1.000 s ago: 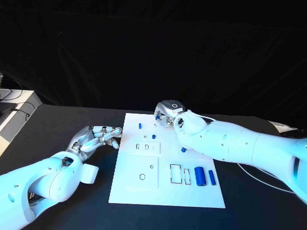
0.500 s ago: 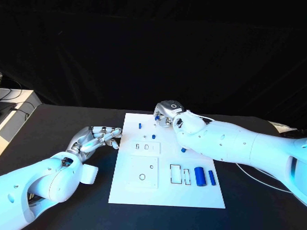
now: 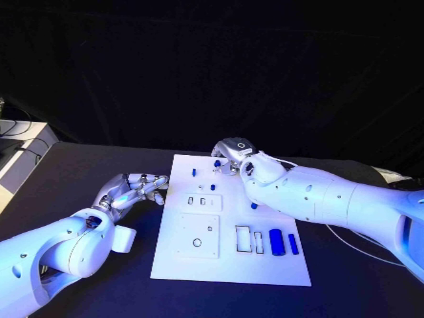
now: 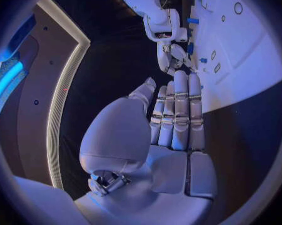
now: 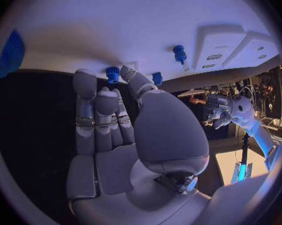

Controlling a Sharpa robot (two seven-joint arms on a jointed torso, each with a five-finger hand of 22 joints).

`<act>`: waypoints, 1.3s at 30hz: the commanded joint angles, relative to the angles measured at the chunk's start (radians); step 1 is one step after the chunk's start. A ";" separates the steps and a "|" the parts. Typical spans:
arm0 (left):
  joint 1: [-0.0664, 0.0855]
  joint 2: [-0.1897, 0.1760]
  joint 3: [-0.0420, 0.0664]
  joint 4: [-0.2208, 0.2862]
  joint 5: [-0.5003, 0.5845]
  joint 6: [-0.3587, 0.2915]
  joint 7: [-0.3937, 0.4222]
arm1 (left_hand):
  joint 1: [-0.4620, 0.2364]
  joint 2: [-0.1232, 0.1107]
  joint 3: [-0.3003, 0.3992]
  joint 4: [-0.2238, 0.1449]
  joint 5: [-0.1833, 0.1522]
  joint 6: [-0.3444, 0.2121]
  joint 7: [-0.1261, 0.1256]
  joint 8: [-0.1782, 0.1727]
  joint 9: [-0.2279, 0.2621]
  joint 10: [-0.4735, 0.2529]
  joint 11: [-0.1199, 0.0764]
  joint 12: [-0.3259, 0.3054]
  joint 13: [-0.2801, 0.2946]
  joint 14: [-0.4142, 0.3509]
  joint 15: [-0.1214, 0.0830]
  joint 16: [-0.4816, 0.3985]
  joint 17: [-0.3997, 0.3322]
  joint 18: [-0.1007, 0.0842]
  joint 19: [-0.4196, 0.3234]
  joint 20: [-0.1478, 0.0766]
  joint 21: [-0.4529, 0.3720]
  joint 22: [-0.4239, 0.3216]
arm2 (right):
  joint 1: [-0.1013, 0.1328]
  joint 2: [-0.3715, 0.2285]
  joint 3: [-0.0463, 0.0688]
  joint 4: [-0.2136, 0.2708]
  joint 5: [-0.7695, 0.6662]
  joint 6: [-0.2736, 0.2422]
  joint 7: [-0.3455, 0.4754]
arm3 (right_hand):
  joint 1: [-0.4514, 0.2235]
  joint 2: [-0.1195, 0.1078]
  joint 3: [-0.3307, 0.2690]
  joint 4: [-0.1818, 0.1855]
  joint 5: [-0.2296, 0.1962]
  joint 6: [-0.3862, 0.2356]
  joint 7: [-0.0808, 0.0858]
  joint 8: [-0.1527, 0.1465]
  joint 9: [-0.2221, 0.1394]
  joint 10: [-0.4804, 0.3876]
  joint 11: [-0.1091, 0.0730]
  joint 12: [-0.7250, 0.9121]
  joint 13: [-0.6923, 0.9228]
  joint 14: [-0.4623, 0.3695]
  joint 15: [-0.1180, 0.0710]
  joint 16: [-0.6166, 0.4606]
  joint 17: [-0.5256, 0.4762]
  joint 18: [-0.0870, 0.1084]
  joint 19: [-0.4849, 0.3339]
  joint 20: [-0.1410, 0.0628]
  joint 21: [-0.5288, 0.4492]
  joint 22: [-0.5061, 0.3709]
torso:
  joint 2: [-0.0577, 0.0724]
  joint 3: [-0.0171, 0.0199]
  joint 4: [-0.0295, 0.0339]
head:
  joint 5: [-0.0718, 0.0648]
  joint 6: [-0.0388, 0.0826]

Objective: Assemble the parts on the task board

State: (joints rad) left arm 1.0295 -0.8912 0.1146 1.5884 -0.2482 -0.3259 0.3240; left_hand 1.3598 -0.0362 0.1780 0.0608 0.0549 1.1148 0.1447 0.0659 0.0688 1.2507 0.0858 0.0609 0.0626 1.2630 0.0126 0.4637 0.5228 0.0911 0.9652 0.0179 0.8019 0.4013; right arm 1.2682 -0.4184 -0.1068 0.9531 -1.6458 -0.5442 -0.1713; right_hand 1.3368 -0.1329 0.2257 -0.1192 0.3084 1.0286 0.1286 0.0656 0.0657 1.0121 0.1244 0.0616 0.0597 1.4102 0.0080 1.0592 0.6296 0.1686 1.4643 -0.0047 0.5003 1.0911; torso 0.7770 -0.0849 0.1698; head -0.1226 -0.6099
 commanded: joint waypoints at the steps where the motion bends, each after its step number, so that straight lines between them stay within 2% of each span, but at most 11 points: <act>1: 0.001 0.000 0.001 0.000 0.000 0.017 0.003 | -0.004 0.004 -0.005 -0.002 -0.002 -0.008 0.000 0.000 0.000 -0.007 -0.003 0.001 0.000 0.002 0.006 -0.006 -0.001 0.013 -0.002 0.006 -0.006 -0.001 | 0.001 -0.016 0.000 0.019 0.006 -0.026 0.017 | 0.017 -0.002 -0.010 0.014 0.006 -0.005 0.003 -0.005 -0.001 -0.008 0.000 -0.003 -0.001 -0.001 0.006 0.000 -0.007 0.080 0.045 0.007 -0.009 -0.005 | 0.001 0.0015 -0.0021 | 0.000 0.001; 8: 0.001 -0.004 0.001 -0.004 0.000 0.016 0.003 | -0.004 0.004 -0.005 -0.002 -0.002 -0.008 0.000 0.000 0.000 -0.007 -0.003 0.001 0.000 0.002 0.006 -0.006 -0.001 0.013 -0.002 0.006 -0.006 -0.001 | 0.006 -0.077 0.001 0.079 0.010 -0.052 0.008 | 0.029 -0.015 -0.021 0.051 -0.004 0.002 0.004 -0.004 -0.001 -0.003 -0.001 -0.003 -0.001 -0.003 0.005 0.004 -0.022 0.082 0.045 0.007 -0.020 -0.017 | 0.000 0.0017 -0.0061 | -0.001 0.008; 13: 0.001 -0.004 0.001 -0.006 0.000 0.018 0.004 | -0.004 0.004 -0.005 -0.002 -0.002 -0.008 0.000 0.000 0.000 -0.007 -0.003 0.001 0.000 0.002 0.006 -0.006 -0.001 0.013 -0.002 0.006 -0.006 -0.001 | 0.013 -0.157 0.009 0.158 0.081 -0.073 0.026 | 0.009 -0.006 -0.012 0.062 -0.021 0.018 0.021 -0.004 0.000 0.121 -0.025 -0.004 0.001 0.000 -0.011 0.003 -0.027 0.074 0.045 -0.004 -0.013 -0.017 | -0.002 0.0030 -0.0117 | -0.002 0.013; 16: 0.000 -0.005 0.001 -0.007 0.000 0.020 0.005 | -0.003 0.003 -0.006 -0.004 -0.002 -0.009 0.000 0.000 0.000 -0.008 -0.002 0.001 0.000 0.002 0.006 -0.006 -0.002 0.014 -0.002 0.006 -0.006 -0.003 | 0.021 -0.230 0.013 0.229 0.176 -0.073 0.052 | 0.006 -0.009 0.011 0.057 -0.037 0.016 0.027 -0.002 -0.001 0.258 -0.059 0.017 0.012 0.002 -0.034 0.002 -0.026 0.053 0.045 -0.019 0.018 0.000 | -0.004 0.0062 -0.0164 | -0.001 0.016; 19: 0.000 -0.007 0.001 -0.007 0.000 0.022 0.007 | -0.003 0.003 -0.006 -0.004 -0.002 -0.009 0.000 0.000 0.000 -0.008 -0.002 0.001 0.000 0.002 0.006 -0.006 -0.002 0.014 -0.002 0.006 -0.006 -0.003 | 0.032 -0.290 0.015 0.276 0.257 -0.039 0.059 | 0.037 -0.027 -0.036 0.031 -0.056 -0.029 0.022 -0.002 0.000 0.405 -0.106 0.148 0.112 0.004 -0.067 0.003 -0.020 0.022 0.046 -0.050 0.054 0.022 | -0.004 0.0087 -0.0223 | 0.000 0.020; 21: 0.000 -0.007 0.001 -0.007 0.000 0.022 0.007 | -0.003 0.003 -0.006 -0.004 -0.002 -0.009 0.000 0.000 0.000 -0.008 -0.002 0.001 0.000 0.002 0.006 -0.006 -0.002 0.014 -0.002 0.006 -0.006 -0.003 | 0.038 -0.322 0.016 0.293 0.306 -0.006 0.056 | 0.034 -0.052 -0.132 0.049 -0.059 -0.074 0.024 0.000 0.001 0.242 -0.089 0.530 0.535 0.011 -0.075 0.021 0.005 -0.016 0.052 -0.074 0.120 0.062 | -0.004 0.0098 -0.0260 | -0.002 0.023; 22: 0.000 -0.007 0.001 -0.007 0.000 0.023 0.008 | -0.002 0.003 -0.006 -0.005 -0.002 -0.010 0.000 0.000 0.000 -0.009 -0.002 0.001 0.000 0.002 0.006 -0.006 -0.002 0.014 -0.002 0.006 -0.006 -0.003 | 0.040 -0.332 0.016 0.297 0.321 0.008 0.054 | 0.038 -0.025 -0.139 0.068 -0.044 -0.075 0.035 -0.001 0.001 0.128 -0.083 0.730 0.760 0.006 -0.066 0.051 0.054 -0.021 0.053 -0.067 0.178 0.095 | -0.004 0.0105 -0.0283 | -0.003 0.025; 26: 0.000 -0.006 0.001 -0.008 0.000 0.024 0.009 | -0.002 0.003 -0.006 -0.005 -0.002 -0.010 0.000 0.000 0.000 -0.009 -0.002 0.001 0.000 0.002 0.006 -0.006 -0.002 0.014 -0.002 0.006 -0.006 -0.003 | 0.044 -0.358 0.017 0.298 0.368 0.061 0.041 | 0.038 -0.040 -0.148 0.106 -0.016 -0.093 0.042 0.005 0.003 0.188 -0.074 1.040 1.117 0.013 -0.039 0.157 0.229 -0.017 0.058 -0.045 0.339 0.194 | -0.004 0.0132 -0.0307 | -0.006 0.028; 29: 0.000 -0.004 0.001 -0.009 0.000 0.026 0.009 | -0.002 0.003 -0.006 -0.005 -0.002 -0.010 0.000 0.000 0.000 -0.009 -0.002 0.001 0.000 0.002 0.006 -0.006 -0.002 0.014 -0.002 0.006 -0.006 -0.003 | 0.046 -0.367 0.017 0.288 0.403 0.100 0.028 | 0.042 -0.050 -0.156 0.121 0.009 -0.102 0.045 0.015 0.003 0.237 -0.065 1.132 1.225 0.018 -0.028 0.214 0.341 -0.022 0.061 -0.032 0.447 0.265 | -0.003 0.0163 -0.0308 | -0.007 0.027; 33: 0.000 -0.002 0.001 -0.011 0.000 0.028 0.008 | -0.002 0.003 -0.006 -0.005 -0.002 -0.010 0.000 0.000 0.000 -0.009 -0.002 0.001 0.000 0.002 0.006 -0.006 -0.002 0.014 -0.002 0.006 -0.006 -0.003 | 0.047 -0.366 0.017 0.270 0.428 0.131 0.014 | 0.024 -0.032 -0.161 0.102 0.030 -0.093 0.044 0.019 0.003 0.271 -0.065 1.165 1.275 0.024 -0.027 0.225 0.388 -0.022 0.064 -0.027 0.478 0.304 | -0.003 0.0146 -0.0284 | -0.011 0.023; 39: -0.001 0.001 0.001 -0.014 0.000 0.029 0.007 | -0.002 0.003 -0.006 -0.005 -0.002 -0.010 0.000 0.000 0.000 -0.009 -0.002 0.001 0.000 0.002 0.006 -0.006 -0.002 0.014 -0.002 0.006 -0.006 -0.003 | 0.046 -0.350 0.017 0.246 0.435 0.145 -0.004 | 0.020 -0.035 -0.158 0.110 0.025 -0.094 0.044 0.020 0.003 0.283 -0.064 1.175 1.296 0.029 -0.026 0.224 0.408 -0.025 0.067 -0.026 0.487 0.325 | -0.003 0.0128 -0.0268 | -0.013 0.025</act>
State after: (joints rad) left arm 1.0292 -0.8931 0.1145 1.5743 -0.2481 -0.3174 0.3235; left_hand 1.3598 -0.0362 0.1753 0.0579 0.0549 1.1148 0.1447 0.0659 0.0688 1.2472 0.0822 0.0609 0.0626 1.2630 0.0126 0.4637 0.5215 0.0911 0.9651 0.0178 0.8019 0.3995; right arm 1.3143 -0.7720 -0.0903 1.2012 -1.2403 -0.4504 -0.1566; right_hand 1.3680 -0.1636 0.0654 -0.0141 0.3352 0.9518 0.1525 0.0847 0.0673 1.2223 0.0656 1.2330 1.3082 1.4347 -0.0209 1.2800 1.0363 0.1253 1.4629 -0.0354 0.9844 1.3081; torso 0.7744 -0.0710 0.1419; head -0.1317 -0.5854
